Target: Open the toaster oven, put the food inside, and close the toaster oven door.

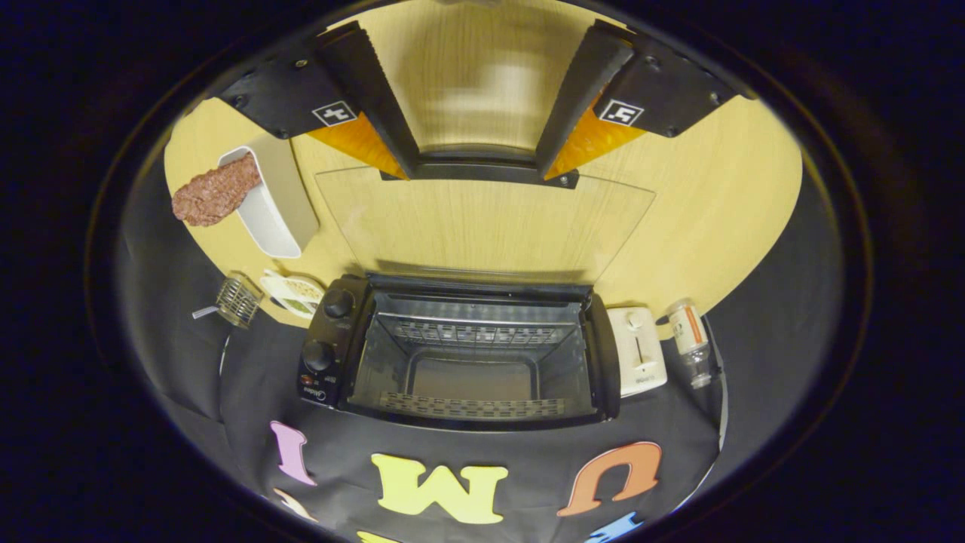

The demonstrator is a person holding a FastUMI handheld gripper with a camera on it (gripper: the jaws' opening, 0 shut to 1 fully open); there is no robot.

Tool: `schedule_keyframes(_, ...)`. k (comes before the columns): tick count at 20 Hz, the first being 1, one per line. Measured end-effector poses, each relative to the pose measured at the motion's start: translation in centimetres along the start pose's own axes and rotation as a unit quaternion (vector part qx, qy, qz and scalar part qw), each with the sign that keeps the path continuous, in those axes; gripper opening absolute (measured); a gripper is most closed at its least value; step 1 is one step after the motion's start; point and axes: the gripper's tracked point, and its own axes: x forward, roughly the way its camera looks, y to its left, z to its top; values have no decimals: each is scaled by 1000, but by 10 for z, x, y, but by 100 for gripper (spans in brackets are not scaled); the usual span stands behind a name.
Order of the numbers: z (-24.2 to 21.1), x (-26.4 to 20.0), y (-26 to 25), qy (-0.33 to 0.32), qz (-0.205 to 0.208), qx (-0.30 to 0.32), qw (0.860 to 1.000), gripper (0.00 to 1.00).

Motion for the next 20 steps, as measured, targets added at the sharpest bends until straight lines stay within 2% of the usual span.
schedule_keyframes(3,15,-15,-7,-12,19,-9,1000,100)
schedule_keyframes(7,49,-45,-58,-49,15,-46,998,100)
schedule_keyframes(11,89,-60,-150,-81,3,-65,995,100)
schedule_keyframes(14,106,-60,-222,-82,11,-64,994,100)
schedule_keyframes(16,106,-53,-262,-70,24,-57,996,100)
schedule_keyframes(20,70,-34,-291,4,112,-32,993,100)
